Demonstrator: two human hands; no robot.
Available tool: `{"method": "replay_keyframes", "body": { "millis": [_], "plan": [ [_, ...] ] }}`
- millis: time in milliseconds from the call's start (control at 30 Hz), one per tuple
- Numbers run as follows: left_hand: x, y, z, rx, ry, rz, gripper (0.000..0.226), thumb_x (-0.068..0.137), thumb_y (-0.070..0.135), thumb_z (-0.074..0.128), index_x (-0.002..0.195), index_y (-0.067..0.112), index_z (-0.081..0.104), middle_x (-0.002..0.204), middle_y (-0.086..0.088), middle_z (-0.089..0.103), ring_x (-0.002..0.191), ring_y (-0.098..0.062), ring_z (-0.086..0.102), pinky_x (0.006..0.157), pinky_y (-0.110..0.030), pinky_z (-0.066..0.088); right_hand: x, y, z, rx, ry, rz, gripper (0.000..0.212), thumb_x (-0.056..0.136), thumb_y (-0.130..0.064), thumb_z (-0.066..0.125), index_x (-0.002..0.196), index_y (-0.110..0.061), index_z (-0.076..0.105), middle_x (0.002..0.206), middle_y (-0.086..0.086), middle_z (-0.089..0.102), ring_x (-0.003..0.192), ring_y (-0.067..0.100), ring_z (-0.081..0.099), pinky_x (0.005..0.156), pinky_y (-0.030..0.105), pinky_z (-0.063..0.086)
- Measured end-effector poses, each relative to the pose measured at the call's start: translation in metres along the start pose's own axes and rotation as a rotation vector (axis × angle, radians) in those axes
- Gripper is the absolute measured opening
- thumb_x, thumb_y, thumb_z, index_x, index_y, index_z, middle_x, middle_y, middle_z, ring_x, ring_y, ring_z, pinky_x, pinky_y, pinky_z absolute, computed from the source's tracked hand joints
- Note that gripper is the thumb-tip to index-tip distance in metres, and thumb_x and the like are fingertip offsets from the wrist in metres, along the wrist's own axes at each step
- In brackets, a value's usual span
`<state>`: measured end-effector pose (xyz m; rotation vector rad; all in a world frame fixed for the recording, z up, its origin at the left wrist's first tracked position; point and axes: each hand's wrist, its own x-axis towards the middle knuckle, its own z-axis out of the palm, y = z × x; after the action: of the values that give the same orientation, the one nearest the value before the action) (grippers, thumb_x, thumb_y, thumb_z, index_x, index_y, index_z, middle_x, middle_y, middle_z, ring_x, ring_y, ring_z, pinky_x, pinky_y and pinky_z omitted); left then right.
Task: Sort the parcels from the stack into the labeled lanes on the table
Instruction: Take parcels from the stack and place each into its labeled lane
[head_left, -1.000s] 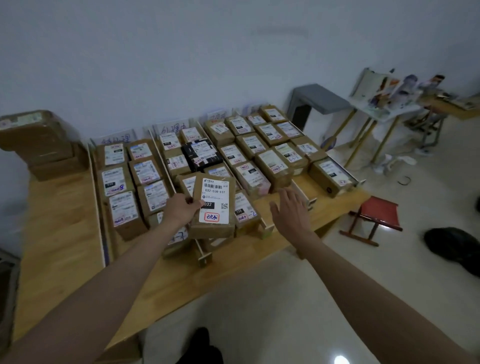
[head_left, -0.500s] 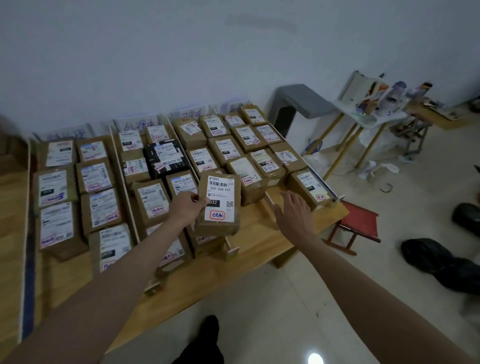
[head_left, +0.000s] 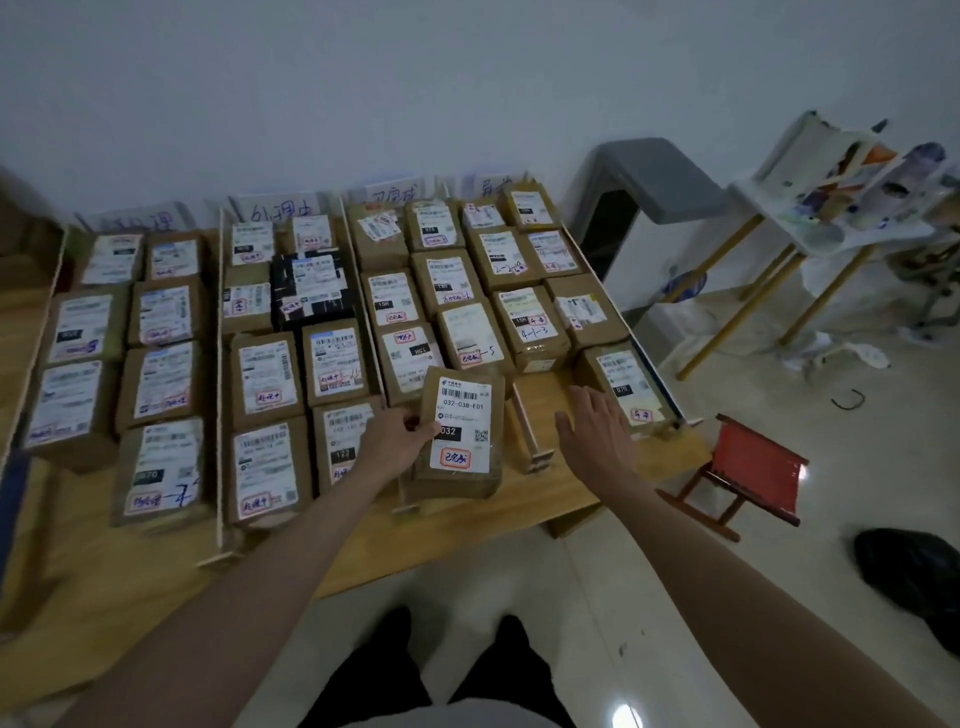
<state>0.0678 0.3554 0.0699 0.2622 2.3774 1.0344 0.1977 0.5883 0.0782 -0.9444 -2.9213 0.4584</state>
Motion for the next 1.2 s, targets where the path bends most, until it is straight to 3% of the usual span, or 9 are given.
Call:
{"method": "replay_keyframes", "body": {
  "millis": [167, 267, 367, 433, 600, 1067, 1200],
  "plan": [
    [-0.005, 0.008, 0.045, 0.013, 0.068, -0.096, 0.022, 0.093, 0.038, 0.063, 0.09, 0.016, 0.063, 0.085, -0.001, 0.066, 0.075, -0.013, 0.06, 0.056, -0.019, 0.038, 0.014, 0.042, 0.006, 0.008, -0.086, -0.096, 0.046, 0.102, -0.037, 0.042, 0.144, -0.016, 0.039, 0.148, 0.007, 0.044, 0.141, 0.026, 0.034, 0.116, 0.044, 0.031],
    [-0.004, 0.011, 0.066, -0.005, 0.107, -0.182, 0.029, 0.093, 0.038, 0.063, 0.102, 0.011, 0.067, 0.093, -0.003, 0.068, 0.076, -0.012, 0.057, 0.063, -0.022, 0.042, 0.023, 0.058, 0.01, 0.015, -0.123, -0.131, 0.044, 0.102, -0.037, 0.044, 0.141, -0.016, 0.041, 0.146, 0.006, 0.045, 0.139, 0.026, 0.037, 0.114, 0.045, 0.034],
    [0.001, 0.011, 0.081, 0.01, 0.135, -0.237, 0.034, 0.094, 0.038, 0.062, 0.111, 0.009, 0.066, 0.104, -0.006, 0.071, 0.069, -0.004, 0.052, 0.054, -0.014, 0.033, 0.027, 0.07, 0.018, 0.016, -0.154, -0.169, 0.043, 0.102, -0.036, 0.044, 0.141, -0.017, 0.043, 0.143, 0.006, 0.048, 0.136, 0.025, 0.041, 0.112, 0.042, 0.036],
    [0.006, 0.011, 0.086, 0.036, 0.144, -0.248, 0.037, 0.094, 0.039, 0.061, 0.113, 0.008, 0.066, 0.106, -0.008, 0.071, 0.077, -0.009, 0.054, 0.056, -0.016, 0.034, 0.029, 0.076, 0.025, 0.009, -0.186, -0.189, 0.044, 0.103, -0.036, 0.043, 0.142, -0.018, 0.042, 0.142, 0.005, 0.049, 0.136, 0.024, 0.042, 0.111, 0.042, 0.037],
    [0.019, 0.006, 0.097, 0.0, 0.165, -0.305, 0.04, 0.094, 0.037, 0.062, 0.118, 0.005, 0.064, 0.111, -0.011, 0.07, 0.096, -0.022, 0.063, 0.077, -0.03, 0.048, 0.031, 0.082, 0.042, -0.013, -0.263, -0.223, 0.044, 0.103, -0.033, 0.043, 0.144, -0.018, 0.042, 0.144, 0.005, 0.049, 0.134, 0.023, 0.044, 0.111, 0.039, 0.037],
    [0.037, -0.008, 0.11, -0.079, 0.159, -0.338, 0.045, 0.096, 0.038, 0.058, 0.129, 0.007, 0.059, 0.119, -0.013, 0.068, 0.107, -0.028, 0.064, 0.09, -0.039, 0.053, 0.04, 0.074, 0.065, -0.059, -0.325, -0.3, 0.045, 0.101, -0.028, 0.047, 0.145, -0.017, 0.041, 0.147, 0.002, 0.047, 0.137, 0.02, 0.041, 0.114, 0.034, 0.032],
    [0.023, -0.002, 0.111, -0.08, 0.262, -0.216, 0.061, 0.087, 0.037, 0.07, 0.138, 0.013, 0.047, 0.131, -0.009, 0.059, 0.118, -0.027, 0.057, 0.087, -0.036, 0.046, 0.045, 0.073, 0.065, -0.051, -0.333, -0.296, 0.047, 0.101, -0.026, 0.048, 0.146, -0.016, 0.039, 0.148, 0.003, 0.046, 0.138, 0.02, 0.041, 0.113, 0.034, 0.034]
  ]
}}
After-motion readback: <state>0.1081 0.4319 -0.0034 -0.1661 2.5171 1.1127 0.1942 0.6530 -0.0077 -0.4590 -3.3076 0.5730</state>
